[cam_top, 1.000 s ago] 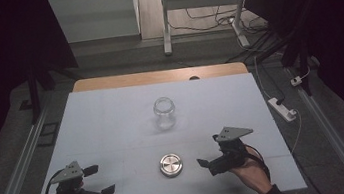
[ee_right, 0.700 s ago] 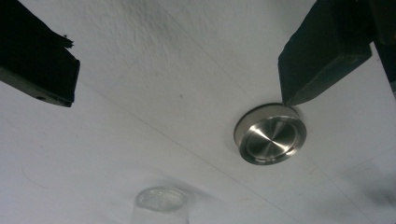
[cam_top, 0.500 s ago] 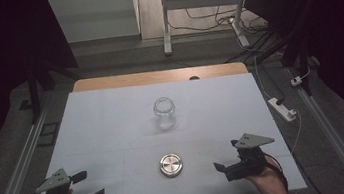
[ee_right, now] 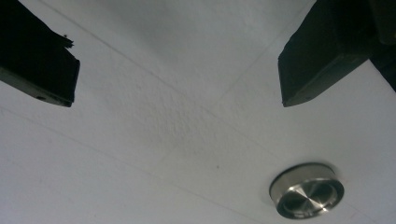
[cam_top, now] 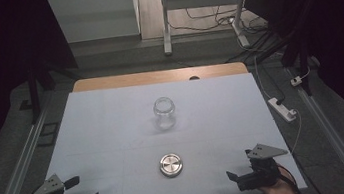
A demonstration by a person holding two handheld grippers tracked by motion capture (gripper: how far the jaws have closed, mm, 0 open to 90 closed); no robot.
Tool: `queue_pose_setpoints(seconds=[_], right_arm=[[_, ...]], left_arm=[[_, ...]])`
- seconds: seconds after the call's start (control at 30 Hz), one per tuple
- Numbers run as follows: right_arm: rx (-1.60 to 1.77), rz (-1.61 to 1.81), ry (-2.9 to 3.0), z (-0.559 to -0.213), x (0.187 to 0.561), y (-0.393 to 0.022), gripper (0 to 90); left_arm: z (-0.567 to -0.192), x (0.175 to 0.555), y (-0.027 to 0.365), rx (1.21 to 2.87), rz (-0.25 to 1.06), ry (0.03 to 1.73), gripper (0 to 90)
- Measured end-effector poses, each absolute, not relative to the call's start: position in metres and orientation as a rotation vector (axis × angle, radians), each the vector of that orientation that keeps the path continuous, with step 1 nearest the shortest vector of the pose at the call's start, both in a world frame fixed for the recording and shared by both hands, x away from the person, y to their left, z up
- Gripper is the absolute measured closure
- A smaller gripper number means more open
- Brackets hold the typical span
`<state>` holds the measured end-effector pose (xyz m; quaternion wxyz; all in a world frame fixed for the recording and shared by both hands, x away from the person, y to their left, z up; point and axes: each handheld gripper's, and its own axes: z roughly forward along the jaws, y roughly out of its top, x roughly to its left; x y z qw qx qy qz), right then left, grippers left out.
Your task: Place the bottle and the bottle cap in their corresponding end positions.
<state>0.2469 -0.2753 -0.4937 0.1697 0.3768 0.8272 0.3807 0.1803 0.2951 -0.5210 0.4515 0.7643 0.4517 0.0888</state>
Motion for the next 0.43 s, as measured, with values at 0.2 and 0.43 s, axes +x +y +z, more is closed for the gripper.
queue_pose_setpoints(seconds=[0.2,0.43], right_arm=[[1.11,1.045,2.355,-0.496,0.239,-0.283,0.0],[1.149,1.043,2.35,-0.497,0.236,-0.288,0.0]], left_arm=[[-0.521,0.175,0.296,1.9,0.239,1.14,0.0],[-0.521,0.176,0.295,1.924,0.234,1.164,0.0]])
